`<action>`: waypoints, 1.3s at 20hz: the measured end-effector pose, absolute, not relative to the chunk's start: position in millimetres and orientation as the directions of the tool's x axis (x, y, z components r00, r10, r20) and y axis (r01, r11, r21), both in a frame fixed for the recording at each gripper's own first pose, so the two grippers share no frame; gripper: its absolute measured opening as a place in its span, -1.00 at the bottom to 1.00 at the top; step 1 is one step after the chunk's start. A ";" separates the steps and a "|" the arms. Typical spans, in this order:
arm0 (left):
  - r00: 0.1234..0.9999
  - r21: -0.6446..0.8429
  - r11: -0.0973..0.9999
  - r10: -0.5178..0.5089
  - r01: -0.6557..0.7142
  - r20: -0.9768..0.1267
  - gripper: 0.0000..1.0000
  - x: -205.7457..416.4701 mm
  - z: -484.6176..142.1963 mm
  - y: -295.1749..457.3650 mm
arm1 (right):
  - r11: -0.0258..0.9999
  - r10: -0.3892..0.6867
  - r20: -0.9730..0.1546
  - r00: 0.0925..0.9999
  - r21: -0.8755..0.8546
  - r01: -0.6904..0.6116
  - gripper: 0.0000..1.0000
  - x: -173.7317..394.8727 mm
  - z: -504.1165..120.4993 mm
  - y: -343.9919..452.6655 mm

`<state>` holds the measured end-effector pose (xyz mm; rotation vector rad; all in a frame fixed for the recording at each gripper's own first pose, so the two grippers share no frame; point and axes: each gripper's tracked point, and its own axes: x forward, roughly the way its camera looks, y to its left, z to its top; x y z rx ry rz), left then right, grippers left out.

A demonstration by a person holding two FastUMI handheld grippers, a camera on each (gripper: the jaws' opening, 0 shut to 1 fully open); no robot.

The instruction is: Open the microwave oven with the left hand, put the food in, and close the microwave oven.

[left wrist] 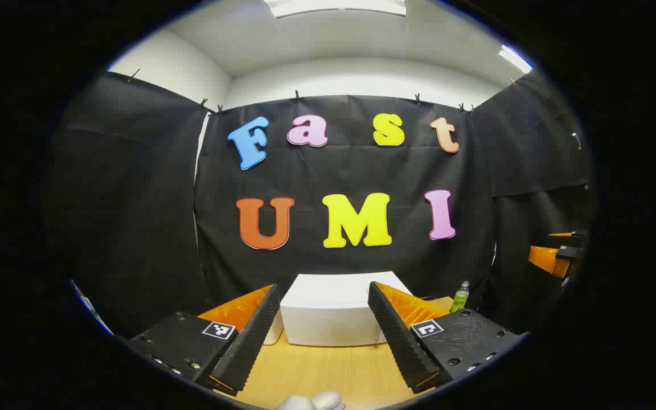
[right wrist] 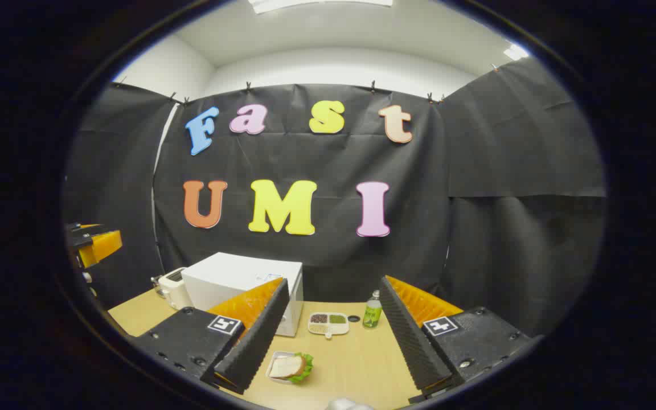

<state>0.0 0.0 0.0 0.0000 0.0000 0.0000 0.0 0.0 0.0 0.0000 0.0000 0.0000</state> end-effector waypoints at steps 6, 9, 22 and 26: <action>1.000 0.012 1.000 0.003 -0.003 0.000 0.92 2.9 -1.4 -1.3 | 1.000 0.006 -0.001 1.000 -0.006 -0.006 0.93 2.1 1.1 2.9; 1.000 0.013 1.000 0.006 -0.006 -0.001 0.92 5.1 -3.0 -1.8 | 1.000 0.009 -0.008 1.000 -0.010 -0.010 0.93 5.8 -0.8 2.9; 0.998 0.012 0.998 -0.059 0.059 0.003 0.92 56.8 -56.1 -47.6 | 1.000 -0.016 0.000 1.000 -0.014 0.016 1.00 18.5 2.6 -20.9; 0.992 -0.015 0.992 -0.122 0.121 -0.020 0.92 96.6 -112.8 -90.6 | 0.999 -0.045 0.003 0.999 -0.027 0.045 0.93 16.6 6.0 -39.0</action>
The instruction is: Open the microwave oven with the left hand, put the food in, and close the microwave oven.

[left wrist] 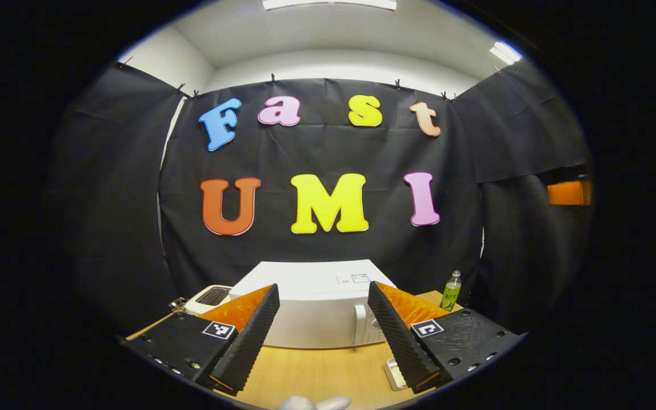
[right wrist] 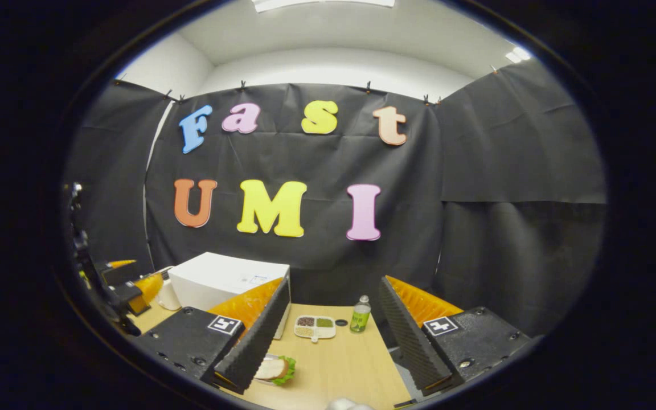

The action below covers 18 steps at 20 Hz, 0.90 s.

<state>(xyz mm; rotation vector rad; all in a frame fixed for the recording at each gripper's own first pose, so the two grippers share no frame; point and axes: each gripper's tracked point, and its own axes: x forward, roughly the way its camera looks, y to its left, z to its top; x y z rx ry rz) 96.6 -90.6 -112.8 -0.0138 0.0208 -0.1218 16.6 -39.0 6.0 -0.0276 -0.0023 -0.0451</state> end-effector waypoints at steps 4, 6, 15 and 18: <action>0.982 0.000 0.985 -0.169 0.170 -0.083 0.92 140.4 -176.2 -133.3 | 0.995 -0.083 -0.010 0.996 -0.061 0.083 0.92 15.9 1.2 -58.1; 0.977 0.021 0.983 -0.181 0.185 -0.108 0.93 164.1 -206.5 -151.2 | 0.991 -0.105 -0.027 0.994 -0.085 0.103 0.92 14.1 -2.9 -68.9; 0.960 -0.014 0.989 -0.148 0.149 -0.236 0.79 265.3 -316.1 -186.0 | 0.972 -0.189 -0.113 0.975 -0.159 0.170 1.00 5.8 -28.9 -99.4; 0.954 -0.084 0.984 -0.175 0.159 -0.245 0.51 272.9 -326.1 -192.7 | 0.970 -0.198 -0.132 0.971 -0.167 0.175 1.00 4.8 -32.9 -106.3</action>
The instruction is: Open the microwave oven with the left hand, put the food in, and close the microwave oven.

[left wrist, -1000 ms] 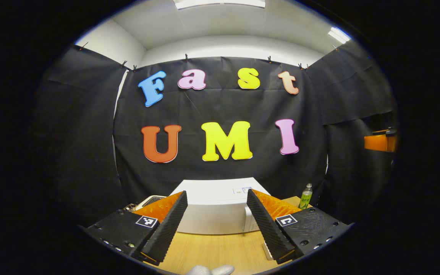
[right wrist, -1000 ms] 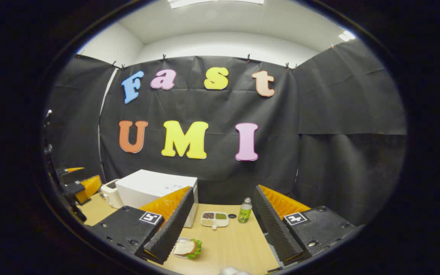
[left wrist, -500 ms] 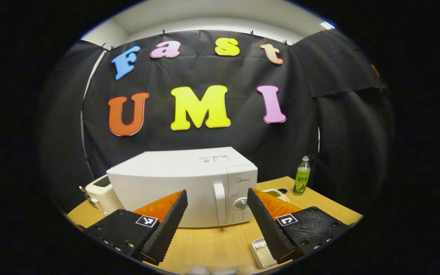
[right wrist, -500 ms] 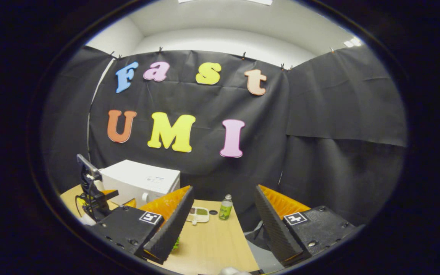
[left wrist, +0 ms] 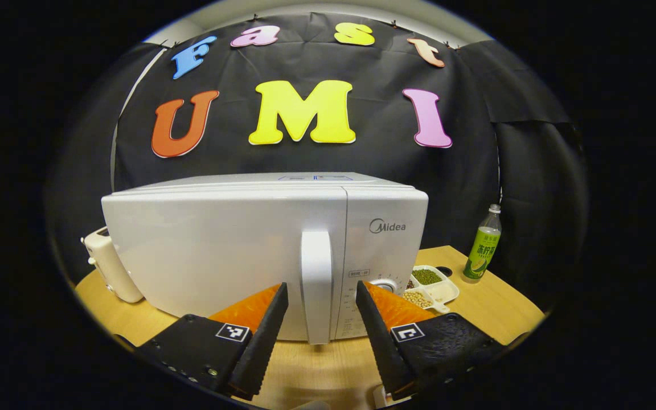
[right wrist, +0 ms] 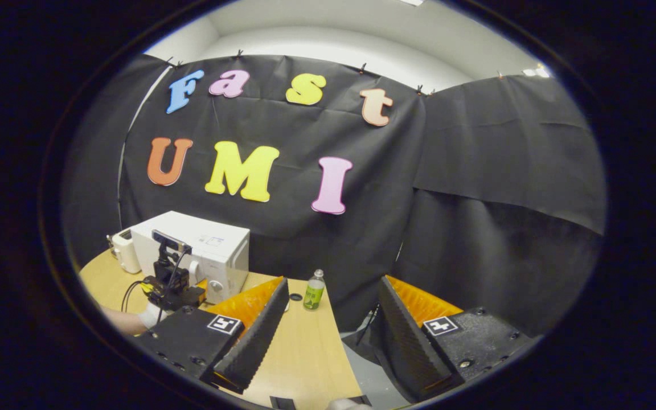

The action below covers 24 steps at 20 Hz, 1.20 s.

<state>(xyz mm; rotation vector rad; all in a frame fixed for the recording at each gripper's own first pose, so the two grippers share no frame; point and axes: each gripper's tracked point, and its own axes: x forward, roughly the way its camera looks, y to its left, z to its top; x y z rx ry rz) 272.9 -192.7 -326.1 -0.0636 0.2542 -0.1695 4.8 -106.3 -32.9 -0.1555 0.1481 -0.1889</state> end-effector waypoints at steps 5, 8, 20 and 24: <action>0.963 -0.081 0.989 -0.142 0.126 -0.230 -0.46 279.6 -321.5 -185.8 | 0.974 -0.193 -0.146 0.970 -0.149 0.172 0.94 11.0 -38.0 -107.1; 0.959 -0.070 0.987 -0.157 0.144 -0.236 -0.59 278.8 -321.7 -183.4 | 0.980 -0.172 -0.149 0.974 -0.124 0.154 1.00 14.7 -37.5 -99.5; 0.934 -0.100 0.969 -0.246 0.228 -0.261 -0.83 224.8 -322.4 -171.8 | 0.988 -0.073 -0.131 0.989 -0.142 0.055 1.00 30.4 -34.2 -63.4; 0.926 -0.069 0.965 -0.261 0.251 -0.274 -0.83 188.6 -322.0 -154.4 | 0.990 -0.003 -0.136 0.991 -0.142 -0.016 1.00 33.5 -38.7 -36.0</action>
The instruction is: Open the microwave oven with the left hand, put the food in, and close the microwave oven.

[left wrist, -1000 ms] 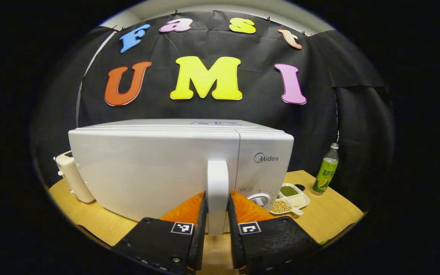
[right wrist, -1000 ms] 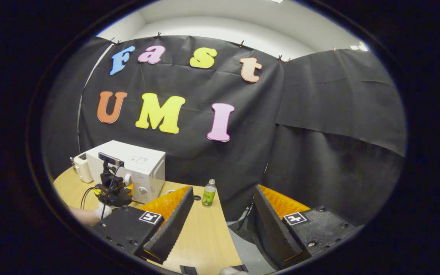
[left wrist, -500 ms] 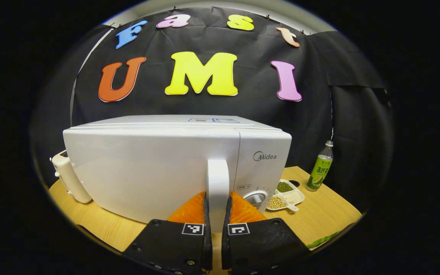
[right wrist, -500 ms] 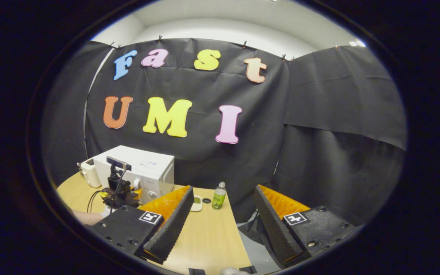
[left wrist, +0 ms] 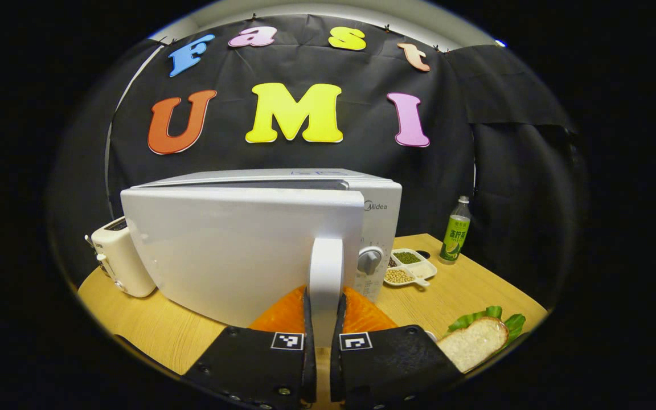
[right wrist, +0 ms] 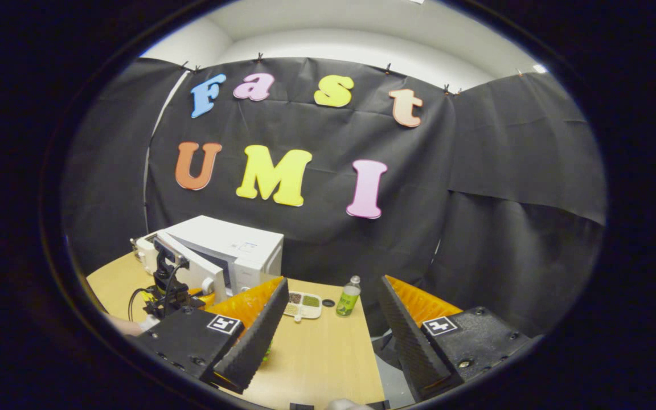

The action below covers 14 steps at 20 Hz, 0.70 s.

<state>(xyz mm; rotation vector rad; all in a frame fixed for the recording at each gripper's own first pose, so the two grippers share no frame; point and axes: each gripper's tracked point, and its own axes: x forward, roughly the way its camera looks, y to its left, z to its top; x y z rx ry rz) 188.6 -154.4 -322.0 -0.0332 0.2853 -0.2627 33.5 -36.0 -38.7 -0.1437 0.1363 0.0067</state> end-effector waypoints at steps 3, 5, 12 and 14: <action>0.918 -0.075 0.963 -0.270 0.259 -0.289 -0.70 166.0 -322.4 -143.3 | 0.991 0.040 -0.132 0.991 -0.123 -0.056 0.94 31.2 -37.6 -20.8; 0.922 -0.050 0.966 -0.256 0.253 -0.290 -0.59 154.5 -321.7 -131.0 | 0.990 0.060 -0.128 0.990 -0.120 -0.075 0.94 29.2 -38.1 -14.2; 0.937 -0.033 0.980 -0.198 0.197 -0.286 0.96 133.2 -306.0 -82.3 | 0.991 0.101 -0.135 0.986 -0.074 -0.111 0.94 20.3 -42.8 -1.2; 0.940 -0.007 0.982 -0.182 0.188 -0.289 0.96 123.5 -303.6 -74.3 | 0.990 0.112 -0.139 0.984 -0.073 -0.123 1.00 17.5 -45.9 5.4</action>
